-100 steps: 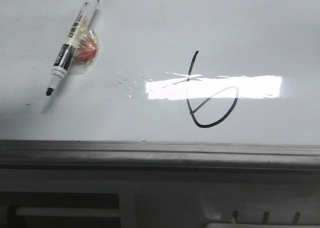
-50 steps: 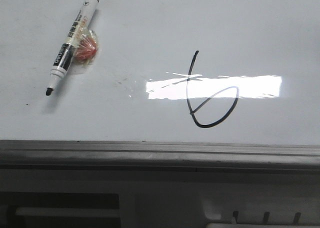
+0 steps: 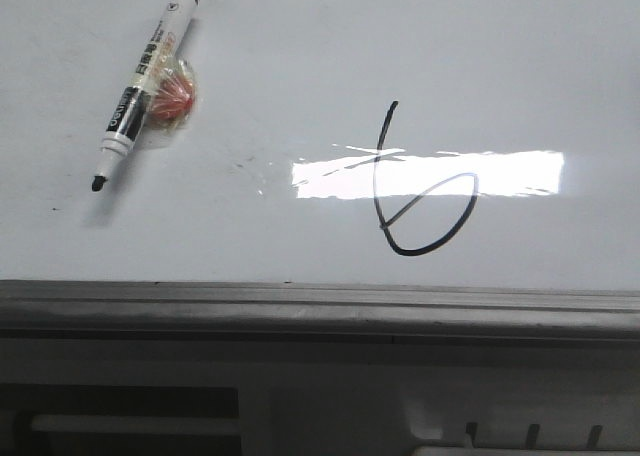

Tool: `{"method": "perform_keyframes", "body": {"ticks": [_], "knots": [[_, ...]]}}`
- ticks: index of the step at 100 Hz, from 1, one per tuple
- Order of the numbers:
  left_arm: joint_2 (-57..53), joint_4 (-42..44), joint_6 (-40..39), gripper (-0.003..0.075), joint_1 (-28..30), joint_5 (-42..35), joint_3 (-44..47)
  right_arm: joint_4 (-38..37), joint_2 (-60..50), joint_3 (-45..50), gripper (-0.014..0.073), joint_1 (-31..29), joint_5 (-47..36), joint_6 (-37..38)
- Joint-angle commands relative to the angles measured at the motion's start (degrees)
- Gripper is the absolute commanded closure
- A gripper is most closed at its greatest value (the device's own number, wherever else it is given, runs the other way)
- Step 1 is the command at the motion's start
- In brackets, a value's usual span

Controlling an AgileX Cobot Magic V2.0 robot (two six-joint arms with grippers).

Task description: Write number 6 on whiteboard

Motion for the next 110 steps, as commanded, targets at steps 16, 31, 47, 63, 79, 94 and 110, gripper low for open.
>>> {"method": "perform_keyframes", "body": {"ticks": [16, 31, 47, 63, 79, 94, 110], "knots": [[0.3, 1.6, 0.1, 0.0739, -0.5, 1.9, -1.5, 0.0, 0.7, -1.3, 0.0647, -0.5, -3.9, 0.1], [0.3, 1.6, 0.1, 0.0739, -0.5, 1.9, -1.5, 0.0, 0.7, -1.3, 0.0647, -0.5, -3.9, 0.1], [0.3, 2.3, 0.1, 0.0739, -0.1, 1.1, -1.2, 0.0, 0.7, -1.3, 0.0647, -0.5, -3.9, 0.1], [0.5, 27.1, -3.5, 0.0739, 4.0, 2.5, 2.7, 0.0, 0.7, -1.3, 0.0647, -0.5, -3.9, 0.1], [1.1, 64.1, -34.7, 0.0739, 18.3, 9.0, 7.5, 0.0, 0.7, -1.3, 0.0647, -0.5, -3.9, 0.1], [-1.2, 87.0, -67.3, 0.0739, 40.7, 28.9, 8.2, 0.0, 0.7, -1.3, 0.0647, -0.5, -3.9, 0.1], [-7.7, 98.7, -81.5, 0.0739, 58.9, 44.6, 10.0, 0.0, 0.7, -1.3, 0.0647, -0.5, -3.9, 0.1]]}}
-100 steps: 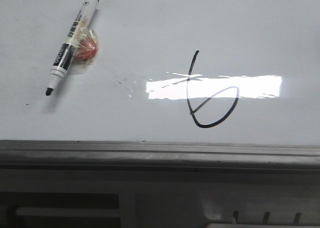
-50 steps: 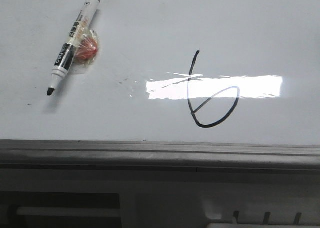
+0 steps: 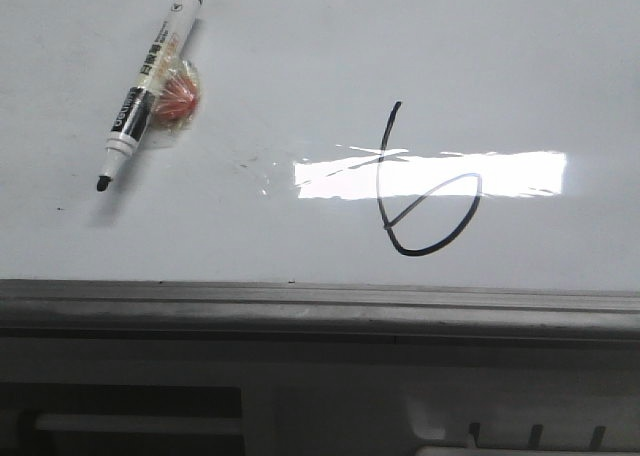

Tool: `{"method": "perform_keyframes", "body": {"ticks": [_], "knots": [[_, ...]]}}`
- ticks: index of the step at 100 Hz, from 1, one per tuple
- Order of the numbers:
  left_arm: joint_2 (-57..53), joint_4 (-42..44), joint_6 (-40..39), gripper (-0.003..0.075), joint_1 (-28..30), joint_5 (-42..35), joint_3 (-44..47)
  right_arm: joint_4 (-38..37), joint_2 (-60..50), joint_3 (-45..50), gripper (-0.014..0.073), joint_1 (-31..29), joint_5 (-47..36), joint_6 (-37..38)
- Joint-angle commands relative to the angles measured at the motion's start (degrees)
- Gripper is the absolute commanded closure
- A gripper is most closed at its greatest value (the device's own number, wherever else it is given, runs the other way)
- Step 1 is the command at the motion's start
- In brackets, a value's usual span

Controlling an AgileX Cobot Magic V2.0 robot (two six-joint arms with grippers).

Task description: Write number 6 on whiteboard

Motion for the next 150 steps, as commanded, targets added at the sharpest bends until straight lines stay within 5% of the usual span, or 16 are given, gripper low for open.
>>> {"method": "perform_keyframes", "body": {"ticks": [1, 22, 44, 150], "knots": [[-3.4, 6.3, -8.0, 0.0739, 8.8, 3.6, 0.0, -0.1, 0.7, -1.4, 0.0647, -0.5, -3.9, 0.0], [-13.2, 8.0, -8.0, 0.0739, 15.0, -4.2, 8.0, -0.1, 0.7, -1.4, 0.0647, -0.5, -3.9, 0.0], [-16.5, 8.1, -8.0, 0.0739, 15.0, 2.4, 12.2, -0.1, 0.7, -1.4, 0.0647, -0.5, -3.9, 0.0], [-17.4, 8.0, -8.0, 0.0739, 15.0, 0.9, 13.8, -0.1, 0.7, -1.4, 0.0647, -0.5, -3.9, 0.0]]}}
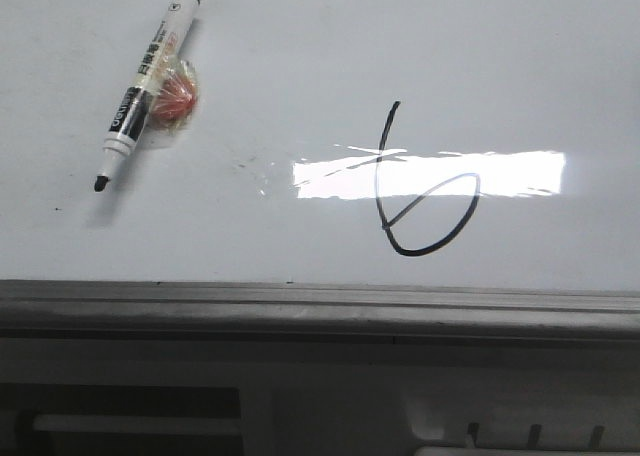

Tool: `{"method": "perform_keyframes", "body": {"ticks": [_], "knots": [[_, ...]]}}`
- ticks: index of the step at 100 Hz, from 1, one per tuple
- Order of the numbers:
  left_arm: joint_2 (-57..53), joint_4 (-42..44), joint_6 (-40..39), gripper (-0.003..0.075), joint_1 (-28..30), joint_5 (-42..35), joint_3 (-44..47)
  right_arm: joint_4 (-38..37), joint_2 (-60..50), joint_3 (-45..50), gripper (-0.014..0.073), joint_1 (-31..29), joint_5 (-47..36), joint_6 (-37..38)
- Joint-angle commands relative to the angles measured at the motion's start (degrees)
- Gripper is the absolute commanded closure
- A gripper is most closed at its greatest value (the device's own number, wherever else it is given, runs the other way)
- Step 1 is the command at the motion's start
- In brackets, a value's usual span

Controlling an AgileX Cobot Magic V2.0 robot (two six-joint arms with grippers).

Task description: Write number 6 on whiteboard

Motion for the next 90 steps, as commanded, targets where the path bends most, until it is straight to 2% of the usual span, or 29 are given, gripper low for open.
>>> {"method": "perform_keyframes", "body": {"ticks": [1, 8, 17, 27, 40, 55, 62, 68, 72, 85, 90], "knots": [[-1.6, -0.1, -0.6, 0.0739, 0.2, -3.9, 2.5, -0.1, 0.7, -1.4, 0.0647, -0.5, -3.9, 0.0], [-1.6, -0.1, -0.6, 0.0739, 0.2, -3.9, 2.5, -0.6, 0.7, -1.0, 0.0647, -0.5, -2.7, 0.0], [-1.6, -0.1, -0.6, 0.0739, 0.2, -3.9, 2.5, -6.1, 0.8, 1.0, 0.0647, -0.6, -2.0, 0.0], [-1.6, -0.1, -0.6, 0.0739, 0.2, -3.9, 2.5, -11.7, 0.8, 6.2, 0.0647, -3.2, -9.4, 3.5], [-1.6, -0.1, -0.6, 0.0739, 0.2, -3.9, 2.5, -11.6, 0.8, 15.2, 0.0647, -14.5, -24.0, 10.2], [-1.6, -0.1, -0.6, 0.0739, 0.2, -3.9, 2.5, -8.3, 0.8, 26.5, 0.0647, -30.3, -38.5, 10.2], [-1.6, -0.1, -0.6, 0.0739, 0.2, -3.9, 2.5, -8.3, 0.7, 30.5, 0.0647, -37.1, -41.7, 10.2], [-1.6, -0.1, -0.6, 0.0739, 0.2, -3.9, 2.5, -7.4, -0.1, 32.7, 0.0647, -41.3, -42.1, 10.9], [-1.6, -0.1, -0.6, 0.0739, 0.2, -3.9, 2.5, -6.1, -1.2, 32.7, 0.0647, -43.1, -37.9, 11.3], [-1.6, -0.1, -0.6, 0.0739, 0.2, -3.9, 2.5, -3.7, -6.6, 32.7, 0.0647, -45.0, -25.6, 11.6], [-1.6, -0.1, -0.6, 0.0739, 0.2, -3.9, 2.5, -3.6, -7.2, 32.7, 0.0647, -45.0, -25.3, 11.6]]}}
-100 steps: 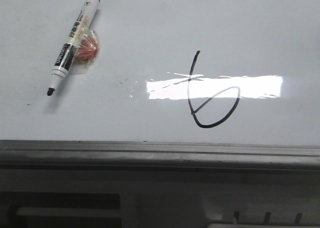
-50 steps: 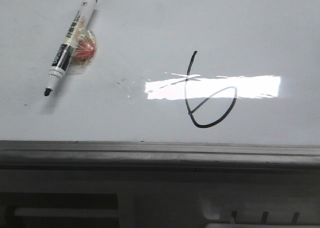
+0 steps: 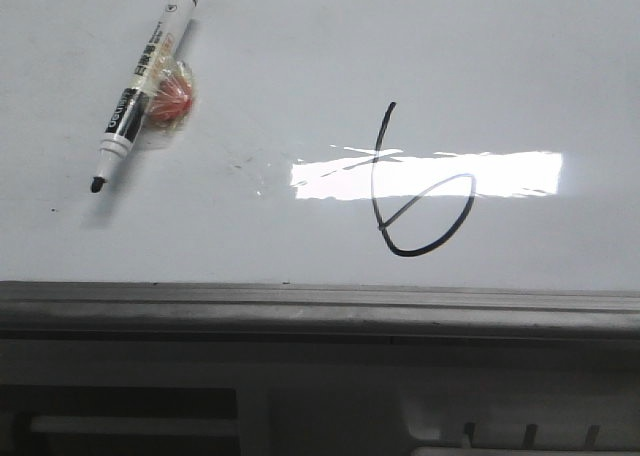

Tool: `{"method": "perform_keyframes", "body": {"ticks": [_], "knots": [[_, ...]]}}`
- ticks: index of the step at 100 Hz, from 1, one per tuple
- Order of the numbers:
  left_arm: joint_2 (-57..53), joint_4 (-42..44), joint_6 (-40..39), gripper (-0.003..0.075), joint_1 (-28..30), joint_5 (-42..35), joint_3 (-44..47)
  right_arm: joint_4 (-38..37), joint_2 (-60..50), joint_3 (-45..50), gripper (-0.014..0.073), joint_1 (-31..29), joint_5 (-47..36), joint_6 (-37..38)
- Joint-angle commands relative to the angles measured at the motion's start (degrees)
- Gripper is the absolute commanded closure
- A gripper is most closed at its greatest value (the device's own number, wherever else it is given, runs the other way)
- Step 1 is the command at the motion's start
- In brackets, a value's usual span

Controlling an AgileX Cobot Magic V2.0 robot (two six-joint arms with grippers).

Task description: Write number 6 on whiteboard

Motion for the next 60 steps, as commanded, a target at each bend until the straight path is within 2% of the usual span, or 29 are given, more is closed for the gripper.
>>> {"method": "perform_keyframes", "body": {"ticks": [1, 60], "knots": [[-1.6, -0.1, -0.6, 0.0739, 0.2, -3.8, 2.5, 0.7, -1.7, 1.4, 0.0647, -0.6, 0.4, 0.3], [-1.6, -0.3, -0.6, 0.0739, 0.2, -3.8, 2.5, 0.5, -1.8, 1.4, 0.0647, -0.6, 0.0, 0.3]]}}
